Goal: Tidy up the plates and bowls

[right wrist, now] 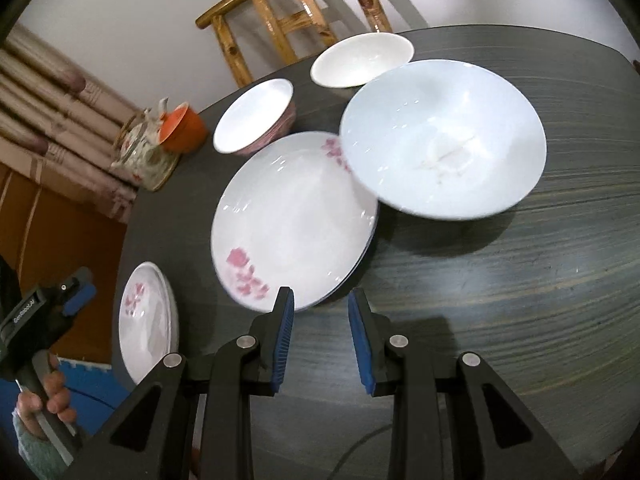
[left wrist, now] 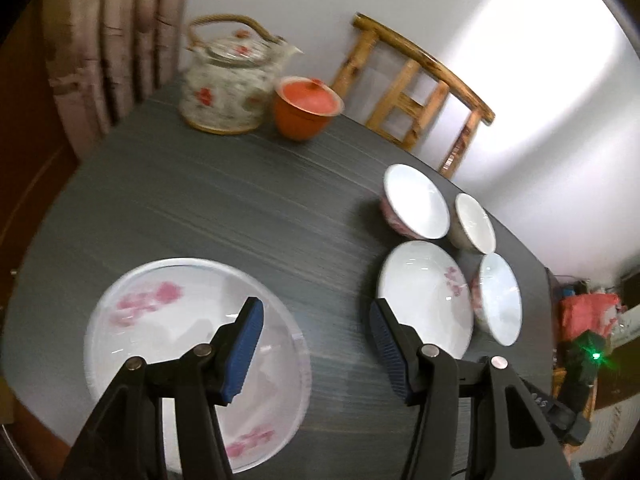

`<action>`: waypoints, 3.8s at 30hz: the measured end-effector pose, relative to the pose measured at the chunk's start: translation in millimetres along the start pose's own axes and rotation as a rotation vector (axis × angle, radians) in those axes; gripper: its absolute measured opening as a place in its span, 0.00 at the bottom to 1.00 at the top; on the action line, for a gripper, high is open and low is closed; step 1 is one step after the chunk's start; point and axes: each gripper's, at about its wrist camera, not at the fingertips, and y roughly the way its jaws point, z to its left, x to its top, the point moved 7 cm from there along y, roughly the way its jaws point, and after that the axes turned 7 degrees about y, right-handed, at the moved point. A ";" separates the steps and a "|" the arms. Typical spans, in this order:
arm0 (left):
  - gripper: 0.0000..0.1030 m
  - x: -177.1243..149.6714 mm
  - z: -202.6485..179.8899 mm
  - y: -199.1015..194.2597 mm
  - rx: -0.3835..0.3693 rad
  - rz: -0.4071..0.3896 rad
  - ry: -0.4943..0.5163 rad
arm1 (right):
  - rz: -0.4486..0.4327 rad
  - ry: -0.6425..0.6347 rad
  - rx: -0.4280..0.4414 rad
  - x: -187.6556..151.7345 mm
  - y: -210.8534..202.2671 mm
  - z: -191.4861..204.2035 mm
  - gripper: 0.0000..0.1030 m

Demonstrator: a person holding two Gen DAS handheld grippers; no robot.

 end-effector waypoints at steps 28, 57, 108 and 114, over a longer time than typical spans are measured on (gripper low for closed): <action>0.55 16.4 -56.6 142.6 -0.083 0.183 -0.020 | -0.023 0.123 0.048 40.2 59.0 -28.4 0.27; 0.13 -21.7 -54.8 119.4 0.020 0.212 0.075 | -0.035 0.046 0.023 27.1 49.1 -19.4 0.10; 0.13 -48.9 144.8 -44.2 0.134 0.049 -0.128 | 0.070 -0.301 0.105 -81.1 58.3 194.9 0.10; 0.13 -52.6 154.1 -32.0 0.133 0.066 -0.132 | 0.091 -0.301 0.085 -82.8 73.5 194.6 0.10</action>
